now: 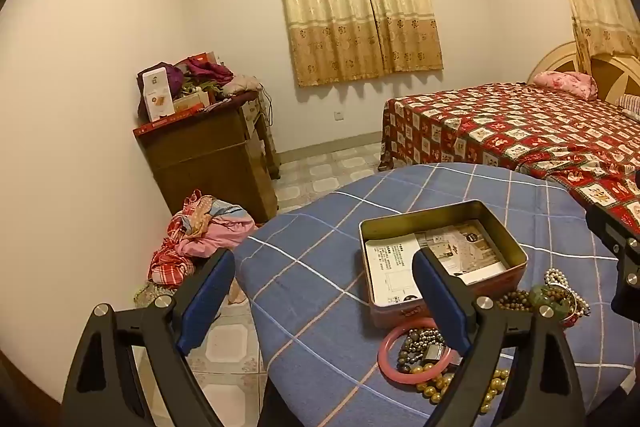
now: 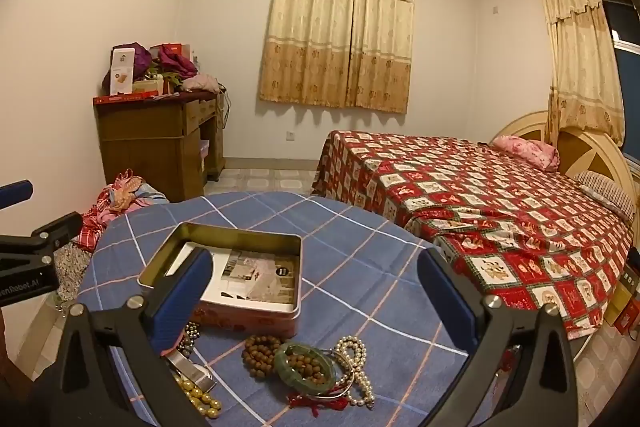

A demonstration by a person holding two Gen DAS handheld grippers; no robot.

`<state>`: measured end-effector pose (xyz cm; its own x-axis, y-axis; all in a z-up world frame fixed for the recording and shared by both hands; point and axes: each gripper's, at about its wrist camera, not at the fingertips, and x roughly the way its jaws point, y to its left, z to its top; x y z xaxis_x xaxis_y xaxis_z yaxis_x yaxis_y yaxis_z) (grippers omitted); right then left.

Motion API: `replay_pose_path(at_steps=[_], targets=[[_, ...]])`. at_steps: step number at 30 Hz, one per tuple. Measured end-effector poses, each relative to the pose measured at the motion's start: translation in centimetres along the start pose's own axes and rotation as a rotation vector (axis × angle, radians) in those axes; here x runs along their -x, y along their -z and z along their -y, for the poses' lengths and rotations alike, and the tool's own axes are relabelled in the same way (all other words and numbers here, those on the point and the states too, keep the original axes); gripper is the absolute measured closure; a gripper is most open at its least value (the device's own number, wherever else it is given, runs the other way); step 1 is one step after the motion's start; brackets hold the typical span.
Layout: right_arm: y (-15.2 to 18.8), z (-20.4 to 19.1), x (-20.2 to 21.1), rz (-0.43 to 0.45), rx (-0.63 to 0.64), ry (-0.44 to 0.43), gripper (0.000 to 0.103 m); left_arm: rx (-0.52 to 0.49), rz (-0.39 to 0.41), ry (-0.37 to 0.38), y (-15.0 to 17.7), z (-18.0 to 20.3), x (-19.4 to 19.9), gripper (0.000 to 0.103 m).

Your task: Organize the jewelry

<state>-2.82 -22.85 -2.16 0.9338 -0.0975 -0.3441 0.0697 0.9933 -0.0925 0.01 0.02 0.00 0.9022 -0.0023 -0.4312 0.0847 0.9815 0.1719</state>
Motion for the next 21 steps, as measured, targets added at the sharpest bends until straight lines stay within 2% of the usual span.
replay_pose_path(at_steps=[21], targets=[[0.8, 0.2, -0.9, -0.028, -0.016, -0.005, 0.000, -0.028, -0.007, -0.015, 0.3, 0.3, -0.6, 0.013]])
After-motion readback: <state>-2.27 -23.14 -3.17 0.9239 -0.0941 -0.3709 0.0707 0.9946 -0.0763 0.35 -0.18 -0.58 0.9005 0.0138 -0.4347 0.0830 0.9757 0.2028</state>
